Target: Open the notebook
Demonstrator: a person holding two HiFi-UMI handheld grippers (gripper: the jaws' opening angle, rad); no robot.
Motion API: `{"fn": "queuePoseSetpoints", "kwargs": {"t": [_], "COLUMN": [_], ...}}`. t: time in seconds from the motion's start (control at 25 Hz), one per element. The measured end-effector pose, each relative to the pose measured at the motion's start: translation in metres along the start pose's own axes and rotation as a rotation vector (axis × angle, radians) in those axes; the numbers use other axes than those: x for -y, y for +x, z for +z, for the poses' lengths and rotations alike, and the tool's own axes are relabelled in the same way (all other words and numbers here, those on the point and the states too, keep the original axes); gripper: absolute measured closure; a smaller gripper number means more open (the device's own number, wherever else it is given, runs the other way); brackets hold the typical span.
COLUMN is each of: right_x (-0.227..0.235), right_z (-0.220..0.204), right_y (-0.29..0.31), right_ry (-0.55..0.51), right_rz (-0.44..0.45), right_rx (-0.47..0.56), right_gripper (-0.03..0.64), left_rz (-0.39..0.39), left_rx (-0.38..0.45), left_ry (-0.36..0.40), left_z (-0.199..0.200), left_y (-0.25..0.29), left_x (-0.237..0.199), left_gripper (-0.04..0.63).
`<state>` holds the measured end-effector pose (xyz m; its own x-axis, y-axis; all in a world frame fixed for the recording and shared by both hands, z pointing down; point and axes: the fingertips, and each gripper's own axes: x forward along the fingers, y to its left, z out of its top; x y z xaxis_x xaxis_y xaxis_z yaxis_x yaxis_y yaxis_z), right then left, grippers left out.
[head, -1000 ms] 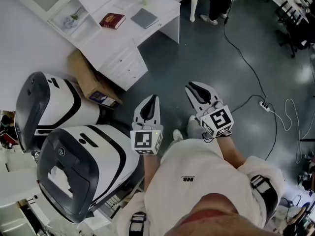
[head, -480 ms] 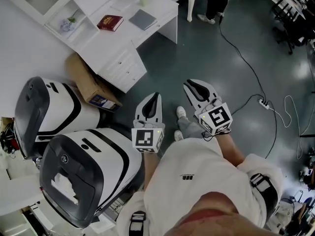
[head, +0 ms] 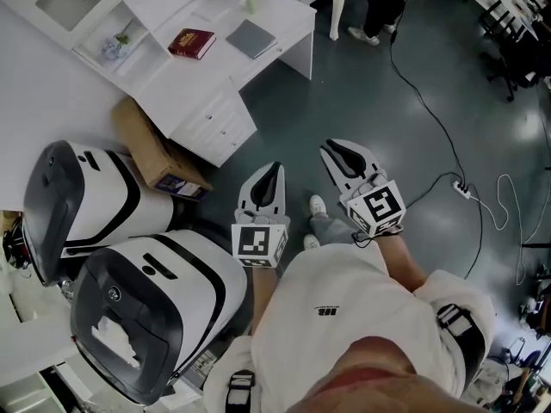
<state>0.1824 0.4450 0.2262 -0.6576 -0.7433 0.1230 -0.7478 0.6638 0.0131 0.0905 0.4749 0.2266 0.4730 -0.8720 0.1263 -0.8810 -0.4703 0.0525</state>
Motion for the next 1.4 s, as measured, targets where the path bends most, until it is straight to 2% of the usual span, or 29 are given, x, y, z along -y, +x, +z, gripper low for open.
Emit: {"fn": "queuePoseSetpoints", "kwargs": {"t": [0.72, 1.12, 1.4], "right_x": [0.113, 0.153, 0.164], "right_z": [0.01, 0.012, 0.004], "right_y": [0.097, 0.139, 0.167], "right_ry": [0.024, 0.023, 0.042], "right_rz": [0.071, 0.093, 0.09], "right_rx": [-0.002, -0.016, -0.028], "right_gripper": [0.577, 0.578, 0.58], "left_rz": [0.049, 0.065, 0.062], "left_rx": [-0.034, -0.031, -0.038], "left_ry": [0.017, 0.008, 0.007], "left_z": [0.018, 0.026, 0.022], "left_y": [0.137, 0.188, 0.21], "left_x": [-0.045, -0.066, -0.088], "left_gripper": [0.595, 0.595, 0.595]}}
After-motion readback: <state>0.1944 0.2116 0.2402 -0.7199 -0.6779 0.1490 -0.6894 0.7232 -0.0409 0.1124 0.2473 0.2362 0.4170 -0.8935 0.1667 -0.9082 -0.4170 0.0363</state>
